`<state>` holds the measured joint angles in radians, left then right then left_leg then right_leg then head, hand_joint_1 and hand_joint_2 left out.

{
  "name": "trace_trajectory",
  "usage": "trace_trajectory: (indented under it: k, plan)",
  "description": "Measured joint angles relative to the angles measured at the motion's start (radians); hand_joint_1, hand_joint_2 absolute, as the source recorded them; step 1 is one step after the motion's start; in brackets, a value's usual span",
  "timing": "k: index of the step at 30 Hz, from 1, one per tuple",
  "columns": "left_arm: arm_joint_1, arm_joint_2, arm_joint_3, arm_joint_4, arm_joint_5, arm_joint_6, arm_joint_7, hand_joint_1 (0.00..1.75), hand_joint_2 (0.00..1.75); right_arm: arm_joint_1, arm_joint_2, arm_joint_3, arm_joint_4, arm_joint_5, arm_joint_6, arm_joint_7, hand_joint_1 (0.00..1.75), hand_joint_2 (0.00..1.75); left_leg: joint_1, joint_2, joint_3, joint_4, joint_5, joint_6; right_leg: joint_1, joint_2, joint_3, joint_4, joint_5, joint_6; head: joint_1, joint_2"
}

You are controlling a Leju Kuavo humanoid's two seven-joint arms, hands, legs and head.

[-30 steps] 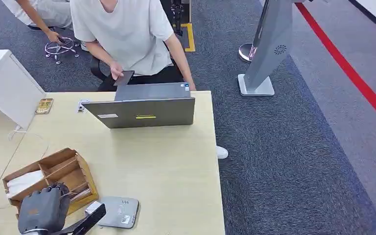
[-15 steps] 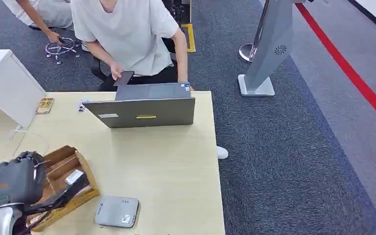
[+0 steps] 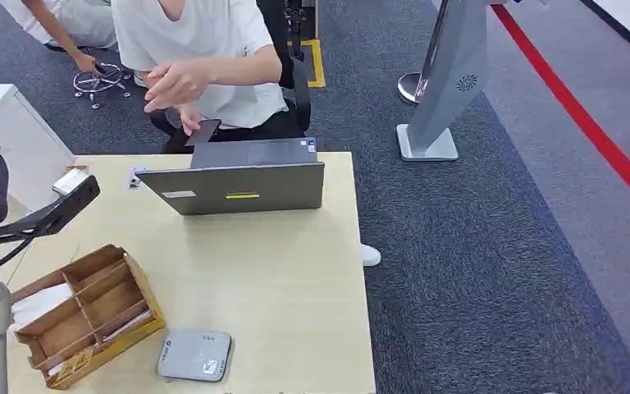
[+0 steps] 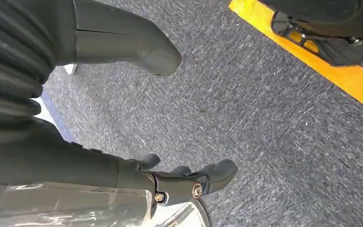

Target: Pass the card to the sensor for recognition and then transmit it.

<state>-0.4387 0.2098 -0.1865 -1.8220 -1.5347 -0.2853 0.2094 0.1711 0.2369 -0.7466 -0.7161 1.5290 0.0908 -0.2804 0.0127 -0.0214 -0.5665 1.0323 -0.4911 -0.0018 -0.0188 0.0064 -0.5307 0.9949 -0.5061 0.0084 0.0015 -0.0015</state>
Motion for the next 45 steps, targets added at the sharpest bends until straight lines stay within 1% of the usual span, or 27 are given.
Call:
trace_trajectory:
  k: [3, 8, 16, 17, 19, 23, 28, 33, 36, 38, 40, 45]
  plan:
    - [-0.033, 0.006, -0.021, 0.016, 0.0, -0.006, 0.005, 1.75, 1.75, -0.002, -0.003, -0.002, 0.01, 0.0, 0.0, 0.0, 0.0, 1.75, 0.0, 0.001, 0.0, 0.0, 0.0, 0.0, 0.0, 0.001, -0.001, 0.0, 0.0, 0.0, 0.0, 0.0]
    - [-0.046, 0.01, -0.038, 0.029, 0.0, -0.006, 0.007, 1.75, 1.75, -0.003, -0.006, -0.002, 0.018, 0.0, 0.0, 0.0, 0.0, 1.75, 0.0, 0.002, -0.001, 0.0, 0.0, 0.0, 0.0, 0.002, -0.001, 0.0, 0.0, 0.0, 0.0, 0.0]
    - [-0.071, 0.014, -0.05, 0.049, 0.0, -0.012, -0.005, 1.75, 1.75, -0.011, -0.012, -0.002, 0.044, 0.0, -0.007, 0.03, 0.0, 1.75, 0.0, 0.002, -0.001, 0.0, 0.0, 0.0, 0.0, 0.002, -0.001, 0.0, 0.0, 0.0, 0.0, 0.0]
    - [-0.071, 0.014, -0.05, 0.05, 0.0, -0.013, -0.008, 0.0, 1.75, -0.012, -0.012, -0.001, 0.046, 0.0, -0.007, 0.036, 0.0, 1.75, 0.0, 0.002, -0.001, 0.0, 0.0, 0.0, 0.0, 0.002, -0.001, 0.0, 0.0, 0.0, 0.0, 0.0]
    - [-0.073, 0.014, -0.05, 0.057, 0.0, -0.009, -0.019, 0.0, 1.75, -0.014, -0.012, 0.002, 0.055, 0.0, -0.01, 0.047, 0.0, 1.75, 0.0, 0.002, -0.001, 0.0, 0.0, 0.0, 0.0, 0.002, -0.001, 0.0, 0.0, 0.0, 0.0, 0.0]
    - [-0.065, 0.014, -0.045, 0.065, 0.0, 0.025, -0.057, 0.0, 1.75, -0.015, -0.012, 0.01, 0.073, 0.0, -0.035, 0.046, 0.0, 1.75, 0.0, 0.002, -0.001, 0.0, 0.0, 0.0, 0.0, 0.002, -0.001, 0.0, 0.0, 0.0, 0.0, 0.0]
    - [-0.04, 0.016, -0.032, 0.065, 0.0, 0.028, -0.043, 0.0, 1.75, -0.011, -0.013, 0.027, 0.074, 0.0, -0.035, 0.048, 0.0, 1.75, 0.0, 0.002, -0.002, 0.0, 0.0, 0.0, 0.0, 0.002, -0.001, 0.0, 0.0, 0.0, 0.0, 0.0]
    - [0.003, 0.024, 0.007, 0.061, 0.0, 0.043, -0.052, 0.0, 1.75, -0.006, -0.015, 0.053, 0.079, 0.0, -0.041, 0.055, 0.0, 1.75, 0.0, 0.002, -0.002, 0.0, 0.0, 0.0, 0.0, 0.002, -0.002, 0.0, 0.0, 0.0, 0.0, 0.0]
    - [0.053, 0.023, 0.046, 0.041, 0.0, 0.064, -0.087, 0.0, 1.75, 0.004, -0.014, 0.067, 0.075, 0.0, -0.037, 0.056, 0.0, 1.75, 0.0, 0.003, -0.002, 0.0, 0.0, 0.0, 0.0, 0.002, -0.002, 0.0, 0.0, 0.0, 0.0, 0.0]
    - [0.077, 0.023, 0.07, 0.03, 0.0, 0.069, -0.097, 0.0, 1.75, 0.012, -0.014, 0.073, 0.071, 0.0, -0.037, 0.056, 0.0, 1.75, 0.0, 0.002, -0.002, 0.0, 0.0, 0.0, 0.0, 0.002, -0.002, 0.0, 0.0, 0.0, 0.0, 0.0]
    - [0.091, 0.023, 0.087, 0.022, 0.0, 0.069, -0.099, 0.0, 1.75, 0.014, -0.014, 0.075, 0.069, 0.0, -0.037, 0.056, 0.0, 1.75, 0.0, 0.002, -0.002, 0.0, 0.0, 0.0, 0.0, 0.002, -0.002, 0.0, 0.0, 0.0, 0.0, 0.0]
    - [0.105, 0.023, 0.103, 0.013, 0.0, 0.069, -0.099, 0.0, 1.75, 0.018, -0.014, 0.079, 0.062, 0.0, -0.035, 0.056, 0.0, 1.75, 0.0, 0.002, -0.002, 0.0, 0.0, 0.0, 0.0, 0.002, -0.002, 0.0, 0.0, 0.0, 0.0, 0.0]
